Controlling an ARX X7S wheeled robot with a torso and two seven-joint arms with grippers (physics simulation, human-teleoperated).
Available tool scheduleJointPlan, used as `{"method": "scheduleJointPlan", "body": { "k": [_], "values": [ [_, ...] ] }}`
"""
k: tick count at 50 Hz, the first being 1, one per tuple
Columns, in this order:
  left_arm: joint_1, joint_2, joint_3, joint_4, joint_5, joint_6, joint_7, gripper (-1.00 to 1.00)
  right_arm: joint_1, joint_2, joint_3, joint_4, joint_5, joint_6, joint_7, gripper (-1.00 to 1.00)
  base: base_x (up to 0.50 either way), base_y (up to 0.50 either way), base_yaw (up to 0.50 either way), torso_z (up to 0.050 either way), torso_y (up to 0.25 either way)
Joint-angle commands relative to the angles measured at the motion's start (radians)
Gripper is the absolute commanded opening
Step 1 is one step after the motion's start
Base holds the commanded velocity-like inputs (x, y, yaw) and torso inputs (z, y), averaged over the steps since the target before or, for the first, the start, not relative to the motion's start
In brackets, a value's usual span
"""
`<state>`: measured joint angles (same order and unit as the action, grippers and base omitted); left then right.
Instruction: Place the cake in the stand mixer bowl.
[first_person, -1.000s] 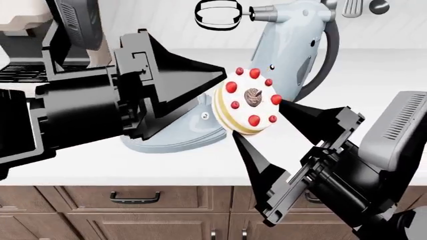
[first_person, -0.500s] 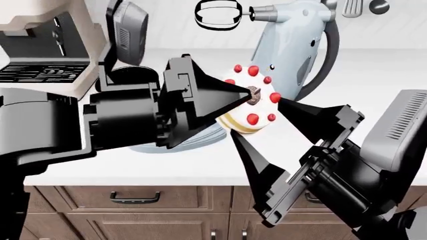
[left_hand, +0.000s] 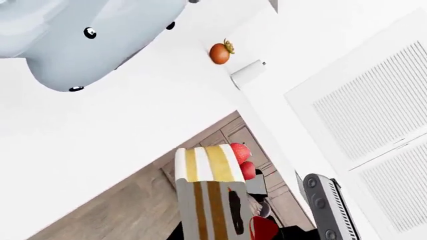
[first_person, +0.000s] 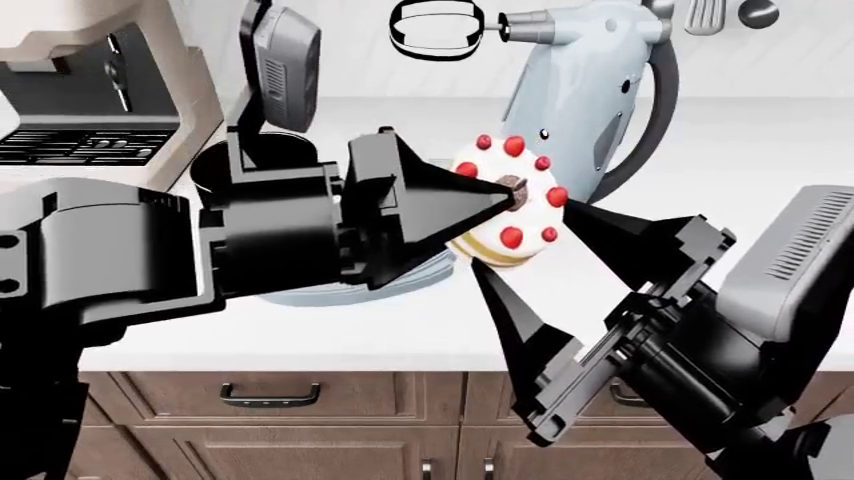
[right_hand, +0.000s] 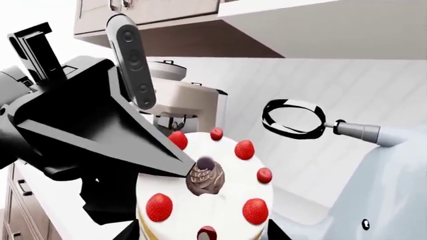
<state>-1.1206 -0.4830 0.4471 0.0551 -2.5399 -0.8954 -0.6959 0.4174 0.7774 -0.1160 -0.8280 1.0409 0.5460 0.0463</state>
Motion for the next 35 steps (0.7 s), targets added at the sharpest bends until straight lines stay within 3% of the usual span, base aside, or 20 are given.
{"method": "scheduleJointPlan", "body": {
  "k": [1,6,7,24,35],
  "values": [
    [0.013,-0.033,-0.005,0.036,0.084,0.006,-0.051,-1.00,0.013,-0.006,0.021,-0.025,0.020,-0.014,-0.025,-1.00,0.00,0.00,0.00,0.000,0.000],
    [0.018,-0.059,-0.048,0.073,0.100,0.038,-0.054,-1.00,0.048,0.006,0.019,0.007,0.096,0.014,-0.012,-1.00,0.00,0.00,0.00,0.000,0.000],
    [0.024,-0.064,-0.064,0.082,0.105,0.052,-0.052,-1.00,0.048,-0.007,0.028,0.018,0.084,0.008,0.013,1.00,0.00,0.00,0.00,0.000,0.000],
    [0.012,-0.224,-0.246,0.249,0.026,0.182,-0.139,-1.00,-0.063,0.020,0.086,0.064,0.053,-0.045,-0.012,1.00,0.00,0.00,0.00,0.000,0.001],
    [-0.028,-0.242,-0.222,0.219,0.040,0.175,-0.169,-1.00,-0.167,0.054,0.152,-0.003,0.039,-0.089,-0.010,1.00,0.00,0.00,0.00,0.000,0.000]
  ]
}}
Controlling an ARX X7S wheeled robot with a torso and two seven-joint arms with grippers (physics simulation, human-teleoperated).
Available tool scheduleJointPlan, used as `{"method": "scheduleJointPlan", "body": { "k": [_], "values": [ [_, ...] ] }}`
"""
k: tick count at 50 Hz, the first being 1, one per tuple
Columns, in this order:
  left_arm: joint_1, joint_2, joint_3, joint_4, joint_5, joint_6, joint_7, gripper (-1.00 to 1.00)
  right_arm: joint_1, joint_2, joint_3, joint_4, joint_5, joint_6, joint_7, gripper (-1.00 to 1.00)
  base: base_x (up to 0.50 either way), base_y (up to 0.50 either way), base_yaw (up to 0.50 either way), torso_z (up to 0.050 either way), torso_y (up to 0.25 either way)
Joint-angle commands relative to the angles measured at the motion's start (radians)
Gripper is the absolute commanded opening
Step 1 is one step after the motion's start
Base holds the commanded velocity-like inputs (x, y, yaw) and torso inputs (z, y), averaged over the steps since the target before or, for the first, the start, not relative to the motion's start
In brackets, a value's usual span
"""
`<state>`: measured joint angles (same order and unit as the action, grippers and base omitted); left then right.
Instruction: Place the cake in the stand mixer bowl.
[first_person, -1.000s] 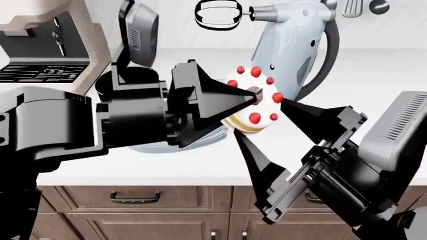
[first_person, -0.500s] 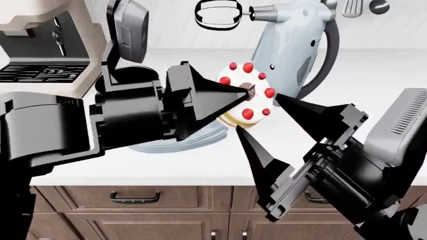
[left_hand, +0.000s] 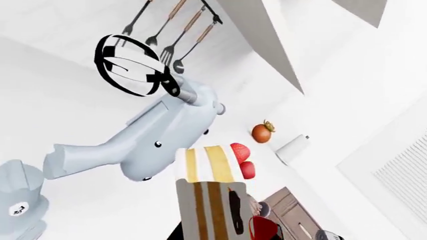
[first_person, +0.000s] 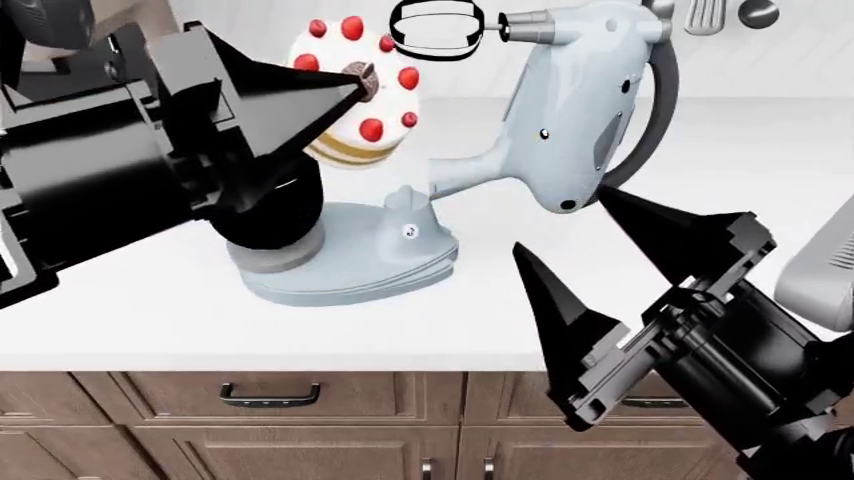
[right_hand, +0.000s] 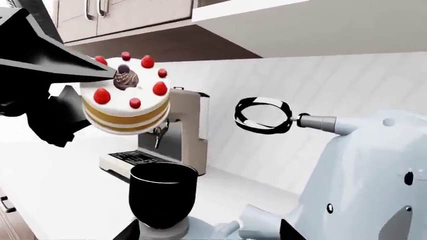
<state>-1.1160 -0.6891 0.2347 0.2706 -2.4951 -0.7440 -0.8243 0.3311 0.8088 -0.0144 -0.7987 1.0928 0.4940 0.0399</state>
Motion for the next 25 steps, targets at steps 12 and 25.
{"method": "scheduleJointPlan", "body": {
  "k": [12,25],
  "values": [
    [-0.207,-0.087,0.110,-0.073,0.046,-0.020,-0.216,-1.00,-0.076,0.015,0.048,-0.010,-0.010,-0.042,-0.005,1.00,0.00,0.00,0.00,0.000,0.000],
    [-0.363,-0.098,0.255,-0.219,0.112,-0.127,-0.342,-1.00,-0.076,0.014,0.047,-0.001,-0.009,-0.044,-0.003,1.00,0.00,0.00,0.00,0.000,0.000]
  ]
}}
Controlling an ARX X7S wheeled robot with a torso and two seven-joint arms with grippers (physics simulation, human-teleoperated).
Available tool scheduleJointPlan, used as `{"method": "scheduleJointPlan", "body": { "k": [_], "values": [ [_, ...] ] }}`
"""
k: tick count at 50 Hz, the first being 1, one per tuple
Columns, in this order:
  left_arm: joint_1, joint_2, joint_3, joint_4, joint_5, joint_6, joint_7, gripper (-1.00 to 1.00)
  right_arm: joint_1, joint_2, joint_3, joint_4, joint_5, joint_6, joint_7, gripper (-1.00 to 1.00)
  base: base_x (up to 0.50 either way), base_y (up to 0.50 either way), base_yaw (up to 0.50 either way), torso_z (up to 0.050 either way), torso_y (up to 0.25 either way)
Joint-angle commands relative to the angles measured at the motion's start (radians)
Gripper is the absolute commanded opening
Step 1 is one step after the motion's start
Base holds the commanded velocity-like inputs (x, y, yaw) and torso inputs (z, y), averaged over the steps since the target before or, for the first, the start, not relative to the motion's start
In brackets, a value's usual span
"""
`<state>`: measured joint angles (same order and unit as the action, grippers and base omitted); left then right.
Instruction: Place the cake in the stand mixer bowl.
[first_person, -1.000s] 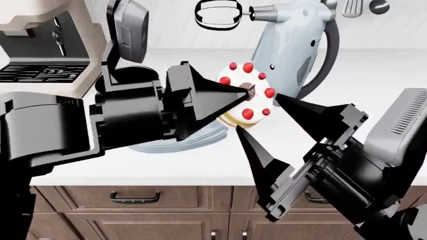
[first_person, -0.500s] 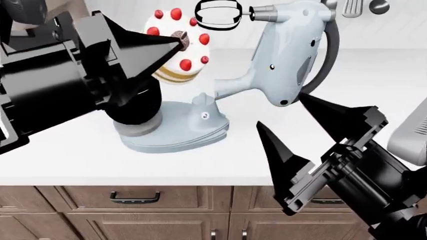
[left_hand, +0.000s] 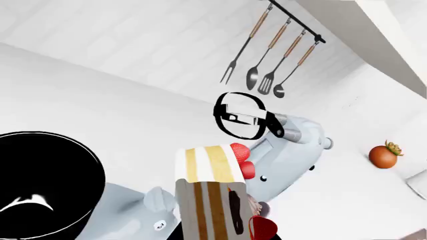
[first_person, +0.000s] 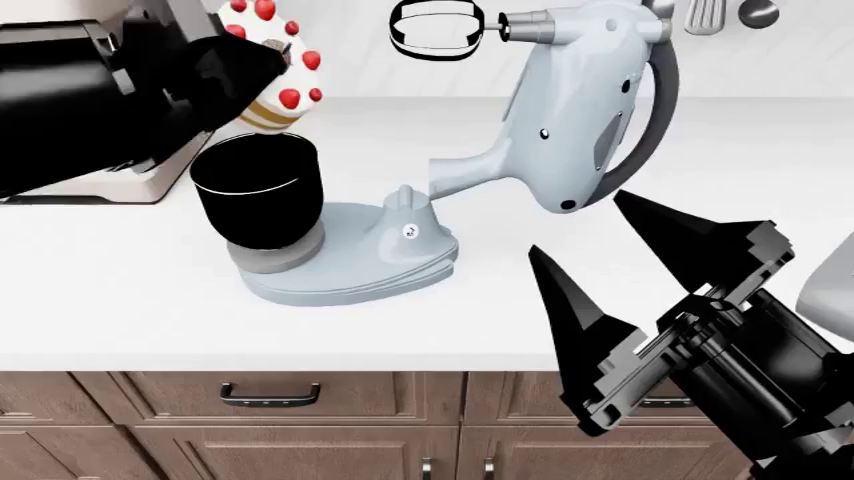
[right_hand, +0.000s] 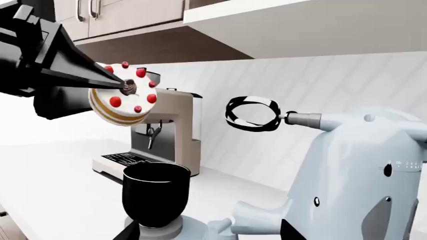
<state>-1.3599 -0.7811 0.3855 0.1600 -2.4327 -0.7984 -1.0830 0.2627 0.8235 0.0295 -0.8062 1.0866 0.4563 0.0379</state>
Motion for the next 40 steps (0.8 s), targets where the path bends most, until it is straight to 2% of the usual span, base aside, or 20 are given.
{"method": "scheduleJointPlan", "body": {
  "k": [1,14,23,32,40],
  "values": [
    [-0.125,-0.003,0.113,-0.116,0.067,-0.083,-0.082,-1.00,-0.009,0.000,0.003,0.006,-0.001,-0.007,-0.002,1.00,0.00,0.00,0.00,0.000,0.000],
    [-0.316,0.129,0.282,-0.480,0.217,-0.262,-0.008,-1.00,0.009,-0.011,-0.025,0.019,-0.014,0.001,-0.006,1.00,0.00,0.00,0.00,0.000,0.000],
    [-0.394,0.189,0.342,-0.650,0.340,-0.297,0.068,-1.00,0.012,-0.020,-0.042,0.031,-0.027,0.001,-0.013,1.00,0.00,0.00,0.00,0.000,0.000],
    [-0.452,0.269,0.449,-0.864,0.534,-0.317,0.233,-1.00,0.017,-0.029,-0.055,0.043,-0.035,-0.001,-0.021,1.00,0.00,0.00,0.00,0.000,0.000],
    [-0.469,0.327,0.514,-0.977,0.621,-0.326,0.335,-1.00,0.012,-0.019,-0.038,0.048,-0.023,-0.006,-0.017,1.00,0.00,0.00,0.00,0.000,0.001]
  ]
}}
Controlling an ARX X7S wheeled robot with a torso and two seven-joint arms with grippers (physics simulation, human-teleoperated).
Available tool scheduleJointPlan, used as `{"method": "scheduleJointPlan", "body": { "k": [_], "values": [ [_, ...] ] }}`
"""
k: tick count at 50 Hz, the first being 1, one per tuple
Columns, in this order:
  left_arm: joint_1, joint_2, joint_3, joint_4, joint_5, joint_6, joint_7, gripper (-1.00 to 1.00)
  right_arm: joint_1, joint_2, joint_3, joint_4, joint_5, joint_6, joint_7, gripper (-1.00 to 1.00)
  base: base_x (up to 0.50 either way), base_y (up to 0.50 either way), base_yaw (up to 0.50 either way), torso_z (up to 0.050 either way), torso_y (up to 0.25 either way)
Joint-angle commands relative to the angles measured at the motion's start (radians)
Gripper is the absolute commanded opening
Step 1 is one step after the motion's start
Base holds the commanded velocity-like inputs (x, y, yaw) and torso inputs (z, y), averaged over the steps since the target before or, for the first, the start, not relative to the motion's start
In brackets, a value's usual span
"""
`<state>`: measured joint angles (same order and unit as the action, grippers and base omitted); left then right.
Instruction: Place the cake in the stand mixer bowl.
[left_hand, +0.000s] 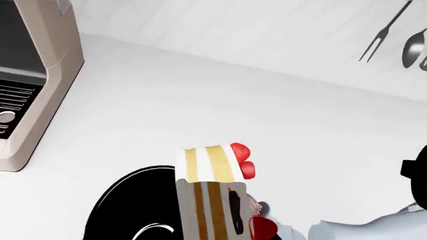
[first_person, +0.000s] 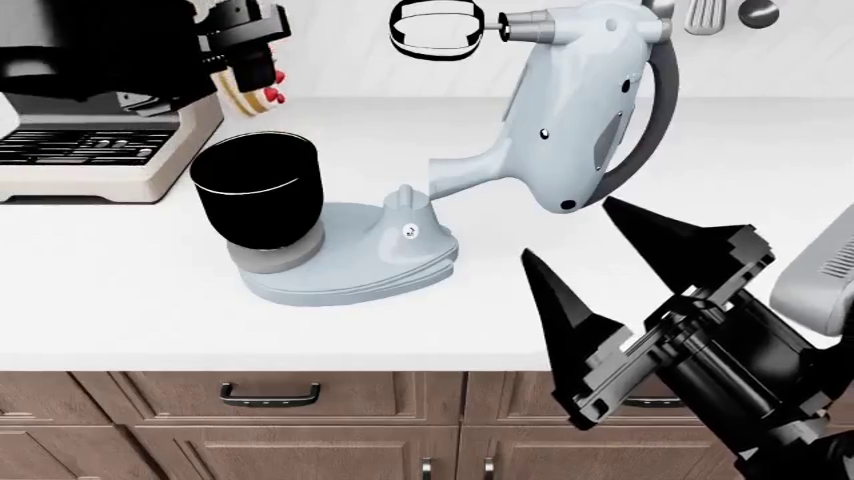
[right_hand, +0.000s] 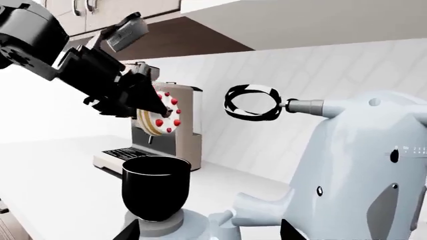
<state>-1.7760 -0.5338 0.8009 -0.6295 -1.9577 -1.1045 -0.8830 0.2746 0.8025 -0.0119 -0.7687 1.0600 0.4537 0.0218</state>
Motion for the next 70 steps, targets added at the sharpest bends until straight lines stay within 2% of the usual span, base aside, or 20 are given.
{"method": "scheduleJointPlan", "body": {
  "k": [1,19,28,47,57,70],
  "values": [
    [-0.055,0.085,0.105,-0.198,0.155,-0.018,0.146,-1.00,-0.002,0.002,0.005,0.011,0.007,-0.005,-0.003,1.00,0.00,0.00,0.00,0.000,0.000],
    [-0.091,0.174,0.199,-0.377,0.272,-0.012,0.274,-1.00,-0.006,-0.004,-0.001,0.020,-0.004,-0.014,-0.009,1.00,0.00,0.00,0.00,0.000,0.000],
    [-0.108,0.239,0.275,-0.485,0.358,-0.010,0.379,-1.00,-0.013,-0.010,-0.004,0.033,-0.012,-0.022,-0.019,1.00,0.00,0.00,0.00,0.000,0.001],
    [-0.097,0.293,0.343,-0.569,0.431,-0.001,0.459,-1.00,-0.017,-0.014,-0.009,0.044,-0.018,-0.029,-0.023,1.00,0.00,0.00,0.00,0.000,0.000],
    [-0.111,0.345,0.386,-0.672,0.467,-0.046,0.534,-1.00,-0.011,-0.010,-0.008,0.042,-0.012,-0.028,-0.019,1.00,0.00,0.00,0.00,0.000,0.000],
    [-0.107,0.347,0.369,-0.677,0.479,-0.050,0.518,-1.00,-0.019,-0.010,-0.005,0.045,-0.014,-0.036,-0.023,1.00,0.00,0.00,0.00,0.000,0.001]
  ]
}}
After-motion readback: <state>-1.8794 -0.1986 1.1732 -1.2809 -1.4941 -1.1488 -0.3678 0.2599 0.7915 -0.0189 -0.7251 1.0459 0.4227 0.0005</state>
